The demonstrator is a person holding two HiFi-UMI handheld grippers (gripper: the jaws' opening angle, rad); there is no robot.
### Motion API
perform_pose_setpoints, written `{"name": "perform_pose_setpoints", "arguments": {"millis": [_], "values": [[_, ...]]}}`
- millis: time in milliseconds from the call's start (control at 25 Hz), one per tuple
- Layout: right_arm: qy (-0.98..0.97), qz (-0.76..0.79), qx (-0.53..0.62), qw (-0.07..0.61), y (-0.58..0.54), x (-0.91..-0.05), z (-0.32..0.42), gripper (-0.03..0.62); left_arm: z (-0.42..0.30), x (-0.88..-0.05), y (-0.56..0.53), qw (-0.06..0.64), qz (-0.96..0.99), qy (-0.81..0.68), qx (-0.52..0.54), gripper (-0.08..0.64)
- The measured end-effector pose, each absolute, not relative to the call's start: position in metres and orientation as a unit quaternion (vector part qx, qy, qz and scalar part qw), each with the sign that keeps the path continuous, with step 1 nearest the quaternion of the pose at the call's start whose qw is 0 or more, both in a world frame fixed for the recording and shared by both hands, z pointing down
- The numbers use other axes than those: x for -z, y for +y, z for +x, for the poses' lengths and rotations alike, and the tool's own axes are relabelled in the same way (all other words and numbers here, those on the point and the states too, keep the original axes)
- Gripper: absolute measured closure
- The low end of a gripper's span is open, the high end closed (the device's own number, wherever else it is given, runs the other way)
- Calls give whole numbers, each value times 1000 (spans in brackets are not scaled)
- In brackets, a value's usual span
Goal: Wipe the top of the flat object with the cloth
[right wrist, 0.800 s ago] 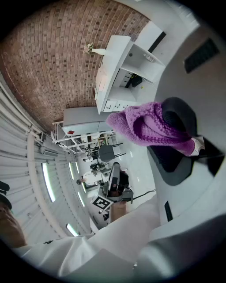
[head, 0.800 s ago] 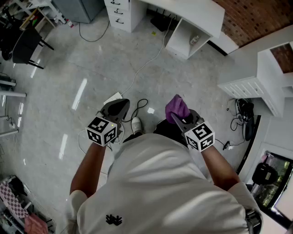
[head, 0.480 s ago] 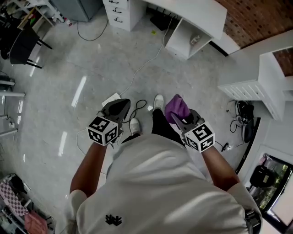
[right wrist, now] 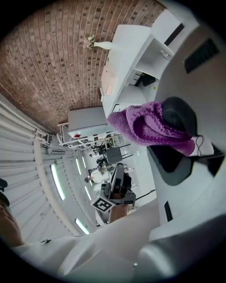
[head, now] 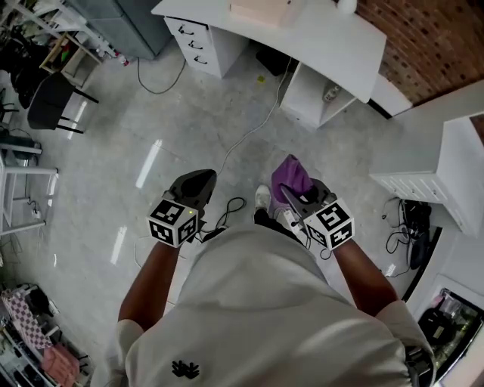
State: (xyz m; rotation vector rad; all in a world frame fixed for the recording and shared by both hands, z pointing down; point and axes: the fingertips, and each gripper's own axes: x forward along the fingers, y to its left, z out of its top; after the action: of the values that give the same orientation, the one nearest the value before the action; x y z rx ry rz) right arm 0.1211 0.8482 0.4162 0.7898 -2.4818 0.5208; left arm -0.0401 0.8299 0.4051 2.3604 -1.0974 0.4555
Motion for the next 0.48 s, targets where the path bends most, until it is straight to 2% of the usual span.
{"name": "perform_pose_setpoints", "arguments": {"millis": [280, 480], "values": [[-915, 280, -199, 214, 743, -423, 168, 515, 14, -391, 728, 224, 860, -422, -177, 535], [-914, 277, -215, 203, 707, -425, 171, 515, 17, -389, 689, 226, 855, -430, -180, 535]]}}
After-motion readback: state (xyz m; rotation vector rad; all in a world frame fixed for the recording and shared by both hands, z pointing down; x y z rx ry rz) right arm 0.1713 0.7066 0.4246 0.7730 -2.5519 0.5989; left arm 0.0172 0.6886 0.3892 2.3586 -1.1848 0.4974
